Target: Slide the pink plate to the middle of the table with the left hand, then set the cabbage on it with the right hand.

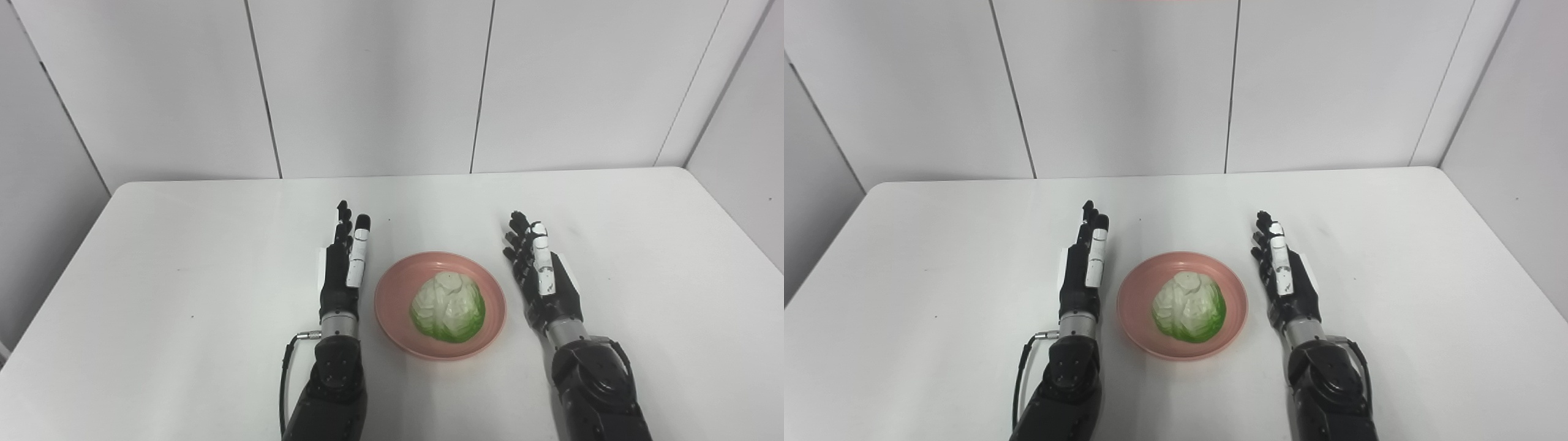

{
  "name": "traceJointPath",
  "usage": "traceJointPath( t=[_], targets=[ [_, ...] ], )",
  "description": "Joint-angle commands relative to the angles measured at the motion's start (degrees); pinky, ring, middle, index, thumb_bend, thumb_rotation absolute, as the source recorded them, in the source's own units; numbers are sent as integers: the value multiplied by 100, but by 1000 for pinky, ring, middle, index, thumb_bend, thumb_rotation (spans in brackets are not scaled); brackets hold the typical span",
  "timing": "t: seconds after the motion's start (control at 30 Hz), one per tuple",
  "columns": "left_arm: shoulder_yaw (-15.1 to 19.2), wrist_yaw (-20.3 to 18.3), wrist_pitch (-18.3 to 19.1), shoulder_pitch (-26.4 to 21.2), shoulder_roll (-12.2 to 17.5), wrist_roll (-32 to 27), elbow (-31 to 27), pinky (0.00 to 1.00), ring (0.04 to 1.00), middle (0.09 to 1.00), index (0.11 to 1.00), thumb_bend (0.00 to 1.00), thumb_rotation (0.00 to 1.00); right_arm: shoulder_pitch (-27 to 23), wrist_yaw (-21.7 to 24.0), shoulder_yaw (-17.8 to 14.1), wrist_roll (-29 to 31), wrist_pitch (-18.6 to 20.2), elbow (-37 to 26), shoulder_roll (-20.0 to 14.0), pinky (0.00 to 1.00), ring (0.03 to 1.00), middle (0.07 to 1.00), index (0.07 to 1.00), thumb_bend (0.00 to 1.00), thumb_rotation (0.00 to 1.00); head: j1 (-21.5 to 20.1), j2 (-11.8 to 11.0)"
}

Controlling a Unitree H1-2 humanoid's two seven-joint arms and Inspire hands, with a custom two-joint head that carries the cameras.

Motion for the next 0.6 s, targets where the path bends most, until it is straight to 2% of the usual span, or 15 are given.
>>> traceJointPath(
  t=[0.0,0.13,0.33,0.57],
  targets=[
    [58,19,27,188,112,0,192,996,997,1000,1000,741,994,78,-68,-100,206,244,59,128,1000,988,956,941,884,987,4,-5],
    [76,105,169,179,96,34,175,964,974,987,998,713,980,88,-128,-104,223,235,47,139,1000,988,957,949,878,992,6,-4],
    [103,93,400,183,85,-30,114,912,948,972,1000,739,959,128,-178,-9,76,125,16,125,1000,1000,970,960,879,980,4,13],
    [111,47,439,199,81,-82,69,918,950,973,1000,727,951,140,-200,-14,48,113,-33,167,1000,1000,983,983,872,960,5,18]
  ],
)
